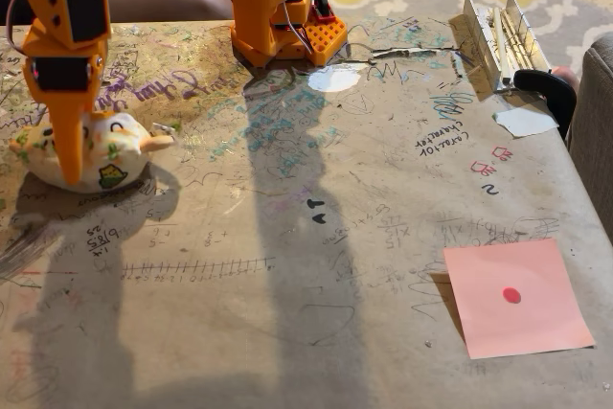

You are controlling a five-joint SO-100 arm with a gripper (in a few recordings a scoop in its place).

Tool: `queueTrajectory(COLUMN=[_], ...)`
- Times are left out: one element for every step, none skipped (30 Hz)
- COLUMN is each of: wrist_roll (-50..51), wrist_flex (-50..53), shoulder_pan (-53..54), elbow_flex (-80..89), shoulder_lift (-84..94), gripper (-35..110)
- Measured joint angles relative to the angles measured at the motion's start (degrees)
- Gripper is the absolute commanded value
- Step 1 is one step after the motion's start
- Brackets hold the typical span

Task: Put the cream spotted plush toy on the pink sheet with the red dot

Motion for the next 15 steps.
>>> queueTrajectory(wrist_roll=[-0.2, -0.4, -1.1, -1.4, -1.4, -1.4, -1.2, -0.8, 0.2, 1.2, 2.2, 3.4, 4.0, 4.2, 4.1], wrist_flex=[-0.2, -0.5, -0.7, -1.1, -1.6, -2.1, -2.6, -3.4, -4.3, -5.1, -5.5, -6.4, -6.9, -7.2, -7.4], shoulder_pan=[-0.4, -0.8, -1.3, -1.7, -2.1, -2.5, -2.8, -3.2, -3.5, -3.9, -4.5, -5.1, -5.6, -6.1, -6.2], elbow_flex=[0.5, 1.1, 1.8, 3.0, 4.3, 6.0, 7.8, 9.6, 11.2, 13.1, 14.9, 16.4, 17.7, 18.2, 18.5], shoulder_lift=[0.4, 1.1, 2.1, 3.5, 5.3, 7.2, 9.1, 11.0, 12.9, 14.9, 17.1, 18.9, 20.1, 20.7, 21.3], gripper=[0, 0, 0, 0, 0, 0, 0, 0, 0, 0, 0, 0, 0, 0, 0])
